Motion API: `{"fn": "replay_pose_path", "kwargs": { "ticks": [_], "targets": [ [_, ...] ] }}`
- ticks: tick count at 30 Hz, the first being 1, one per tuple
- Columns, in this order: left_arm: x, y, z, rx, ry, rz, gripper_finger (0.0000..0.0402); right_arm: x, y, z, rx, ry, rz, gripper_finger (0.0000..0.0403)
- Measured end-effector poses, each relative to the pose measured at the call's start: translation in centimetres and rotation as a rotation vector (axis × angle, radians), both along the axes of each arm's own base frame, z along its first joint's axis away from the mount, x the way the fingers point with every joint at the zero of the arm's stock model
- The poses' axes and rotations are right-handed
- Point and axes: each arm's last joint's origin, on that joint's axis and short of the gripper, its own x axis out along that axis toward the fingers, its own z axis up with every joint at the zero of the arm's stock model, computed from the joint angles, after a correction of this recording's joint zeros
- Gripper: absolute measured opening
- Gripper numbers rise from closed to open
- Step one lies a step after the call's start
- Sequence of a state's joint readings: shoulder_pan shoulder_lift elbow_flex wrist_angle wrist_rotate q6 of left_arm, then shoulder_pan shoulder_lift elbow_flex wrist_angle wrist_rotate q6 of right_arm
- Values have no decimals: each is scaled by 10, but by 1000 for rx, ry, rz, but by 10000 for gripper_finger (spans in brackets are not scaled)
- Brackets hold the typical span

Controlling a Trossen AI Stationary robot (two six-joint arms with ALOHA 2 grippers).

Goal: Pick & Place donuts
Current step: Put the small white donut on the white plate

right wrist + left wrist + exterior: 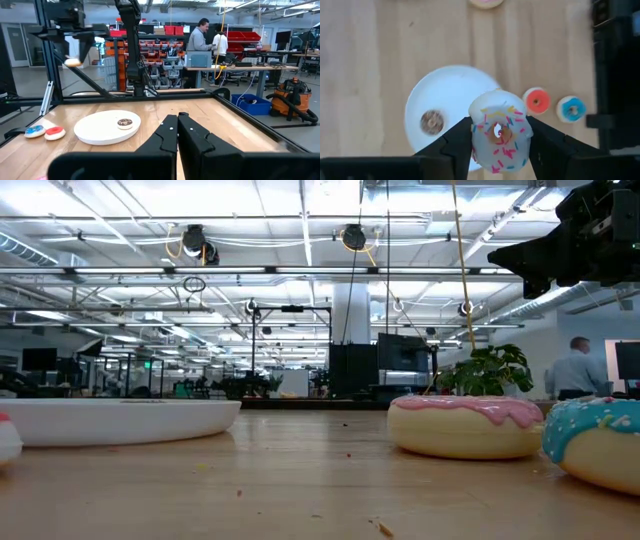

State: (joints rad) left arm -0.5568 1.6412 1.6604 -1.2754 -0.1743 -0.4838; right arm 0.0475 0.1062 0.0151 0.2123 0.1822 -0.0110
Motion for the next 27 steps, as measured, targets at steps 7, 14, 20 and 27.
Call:
{"fn": "replay_pose_path", "kwargs": {
  "ticks": [7,14,20,27],
  "targets": [
    [-11,6,-1,63,74,57,215,0,0,0,0,0,0,0],
    [-12,5,-1,74,75,46,236,0,0,0,7,0,1,0],
    [-11,6,-1,98,66,31,225,0,0,0,7,-1,1,0],
    [-9,12,-12,136,91,57,208,0,0,0,18,-1,2,0]
  ]
}}
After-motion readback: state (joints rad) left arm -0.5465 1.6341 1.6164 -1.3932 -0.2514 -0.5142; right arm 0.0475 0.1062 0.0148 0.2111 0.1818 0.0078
